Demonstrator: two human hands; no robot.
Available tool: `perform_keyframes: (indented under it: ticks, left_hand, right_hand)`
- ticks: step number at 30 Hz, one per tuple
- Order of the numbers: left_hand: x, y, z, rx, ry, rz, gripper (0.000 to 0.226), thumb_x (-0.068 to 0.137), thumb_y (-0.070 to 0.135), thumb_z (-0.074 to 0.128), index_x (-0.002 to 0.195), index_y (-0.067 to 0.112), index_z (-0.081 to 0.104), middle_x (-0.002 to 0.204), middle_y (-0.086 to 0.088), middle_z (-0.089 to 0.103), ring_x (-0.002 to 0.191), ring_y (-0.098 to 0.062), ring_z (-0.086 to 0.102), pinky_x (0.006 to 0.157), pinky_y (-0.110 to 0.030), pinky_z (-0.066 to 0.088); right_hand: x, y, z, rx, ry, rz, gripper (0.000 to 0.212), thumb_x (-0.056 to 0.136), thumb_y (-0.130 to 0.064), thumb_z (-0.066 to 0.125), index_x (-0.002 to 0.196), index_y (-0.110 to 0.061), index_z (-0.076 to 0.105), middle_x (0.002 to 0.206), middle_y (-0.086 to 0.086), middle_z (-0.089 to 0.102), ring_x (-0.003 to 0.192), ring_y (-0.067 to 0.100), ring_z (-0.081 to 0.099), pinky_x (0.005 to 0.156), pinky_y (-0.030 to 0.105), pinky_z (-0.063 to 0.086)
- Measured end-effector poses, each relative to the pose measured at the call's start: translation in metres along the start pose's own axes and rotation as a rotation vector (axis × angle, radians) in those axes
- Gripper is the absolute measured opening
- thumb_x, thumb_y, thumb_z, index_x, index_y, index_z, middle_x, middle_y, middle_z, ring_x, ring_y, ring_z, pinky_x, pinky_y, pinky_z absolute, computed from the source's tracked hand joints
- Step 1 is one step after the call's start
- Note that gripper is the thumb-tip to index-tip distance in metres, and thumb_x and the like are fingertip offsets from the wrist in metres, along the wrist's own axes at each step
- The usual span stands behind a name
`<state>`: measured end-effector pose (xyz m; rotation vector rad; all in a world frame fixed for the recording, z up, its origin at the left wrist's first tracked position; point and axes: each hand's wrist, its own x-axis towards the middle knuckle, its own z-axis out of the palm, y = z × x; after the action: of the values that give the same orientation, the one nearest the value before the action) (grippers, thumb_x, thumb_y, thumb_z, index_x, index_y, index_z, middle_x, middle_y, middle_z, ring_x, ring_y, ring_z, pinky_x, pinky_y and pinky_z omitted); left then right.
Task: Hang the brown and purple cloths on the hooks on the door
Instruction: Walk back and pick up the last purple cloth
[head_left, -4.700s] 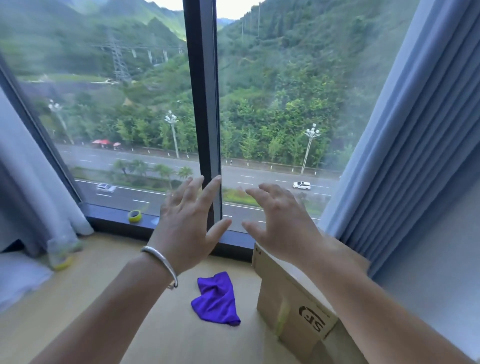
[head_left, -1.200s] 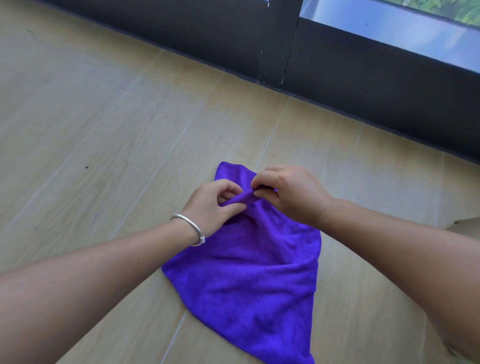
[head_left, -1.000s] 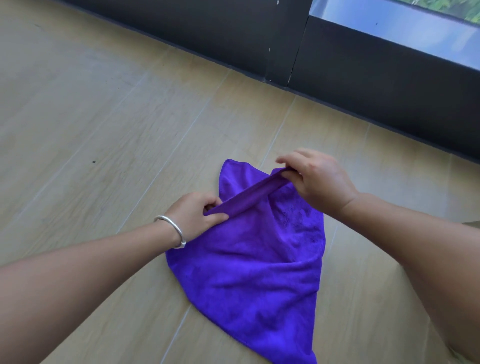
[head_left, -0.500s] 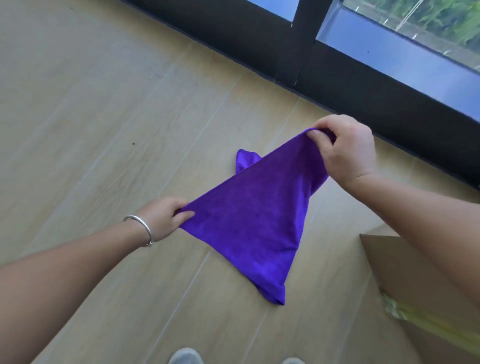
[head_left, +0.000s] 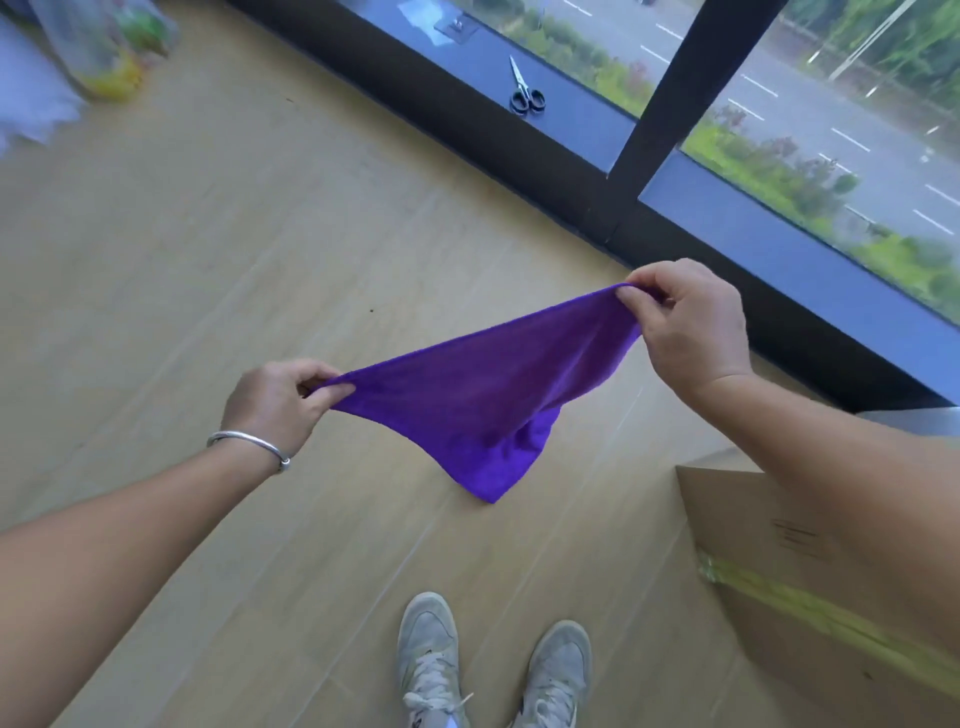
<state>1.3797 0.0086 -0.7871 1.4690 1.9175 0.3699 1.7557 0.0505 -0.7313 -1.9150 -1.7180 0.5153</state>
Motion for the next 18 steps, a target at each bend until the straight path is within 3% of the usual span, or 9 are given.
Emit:
perform_keyframes:
  ticks: [4,7,13,18]
  left_hand:
    - [0.001,0.030,-0.069,0.001,0.074,0.067,0.028,0.084,0.034,0.069,0.065,0.053,0.061,0.069,0.002,0.067,0.071,-0.022,0.061,0.066,-0.036,0.050]
    - [0.004,0.054,-0.121,-0.020,0.146,0.115,0.027,0.085,0.035,0.068,0.066,0.053,0.061,0.070,-0.003,0.067,0.072,-0.024,0.062,0.069,-0.040,0.052]
    - [0.002,0.089,-0.202,-0.093,0.302,0.152,0.019,0.077,0.034,0.076,0.066,0.045,0.064,0.071,0.011,0.069,0.073,-0.017,0.064,0.073,-0.040,0.053]
    - [-0.009,0.099,-0.257,-0.112,0.373,0.179,0.014,0.074,0.036,0.078,0.069,0.042,0.067,0.071,0.013,0.069,0.072,-0.014,0.064,0.072,-0.036,0.053]
  right_hand:
    - [0.020,-0.050,-0.039,-0.077,-0.035,-0.053,0.011,0.092,-0.021,0.057,0.094,-0.023,0.068,0.093,-0.001,0.061,0.088,0.020,0.056,0.080,0.039,0.047]
    - [0.038,-0.090,-0.064,-0.088,-0.017,-0.103,0.012,0.092,-0.020,0.055,0.095,-0.023,0.067,0.094,-0.002,0.061,0.088,0.019,0.055,0.078,0.033,0.044]
    - [0.060,-0.154,-0.099,-0.094,0.017,-0.174,0.012,0.092,-0.021,0.056,0.095,-0.021,0.067,0.095,0.000,0.062,0.085,0.020,0.055,0.076,0.036,0.046]
    - [0.064,-0.197,-0.117,-0.063,0.045,-0.234,0.011,0.091,-0.018,0.057,0.091,-0.018,0.068,0.090,-0.002,0.063,0.083,0.016,0.052,0.073,0.028,0.039]
